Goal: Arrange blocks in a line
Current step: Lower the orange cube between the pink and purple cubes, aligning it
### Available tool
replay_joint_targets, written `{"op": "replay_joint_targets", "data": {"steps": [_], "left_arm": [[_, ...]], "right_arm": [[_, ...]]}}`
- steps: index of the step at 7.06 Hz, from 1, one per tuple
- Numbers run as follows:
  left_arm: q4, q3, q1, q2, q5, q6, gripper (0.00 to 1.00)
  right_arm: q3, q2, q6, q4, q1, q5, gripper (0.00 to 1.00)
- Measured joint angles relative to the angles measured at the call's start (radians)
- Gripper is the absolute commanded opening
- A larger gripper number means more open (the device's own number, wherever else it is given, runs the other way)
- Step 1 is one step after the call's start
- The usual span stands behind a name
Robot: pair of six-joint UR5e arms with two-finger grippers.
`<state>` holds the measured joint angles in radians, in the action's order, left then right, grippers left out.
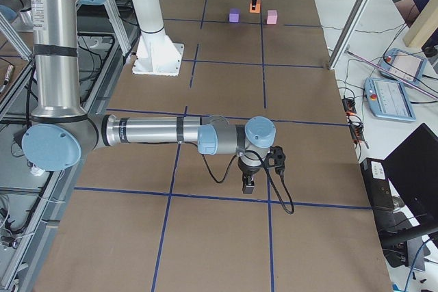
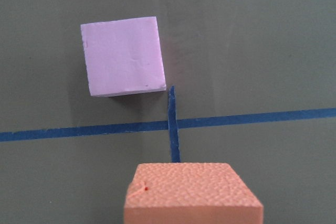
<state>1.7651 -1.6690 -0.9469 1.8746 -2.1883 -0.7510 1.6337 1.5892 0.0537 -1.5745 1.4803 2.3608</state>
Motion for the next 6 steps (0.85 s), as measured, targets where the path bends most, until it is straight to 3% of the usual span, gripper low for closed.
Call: {"op": "replay_joint_targets", "data": {"steps": [6], "left_arm": [[0.056, 0.112, 0.032, 0.008, -0.003, -0.017, 0.25]], "right_arm": [[0.0, 0.0, 0.0, 0.0, 0.0, 0.0, 1.0]]}}
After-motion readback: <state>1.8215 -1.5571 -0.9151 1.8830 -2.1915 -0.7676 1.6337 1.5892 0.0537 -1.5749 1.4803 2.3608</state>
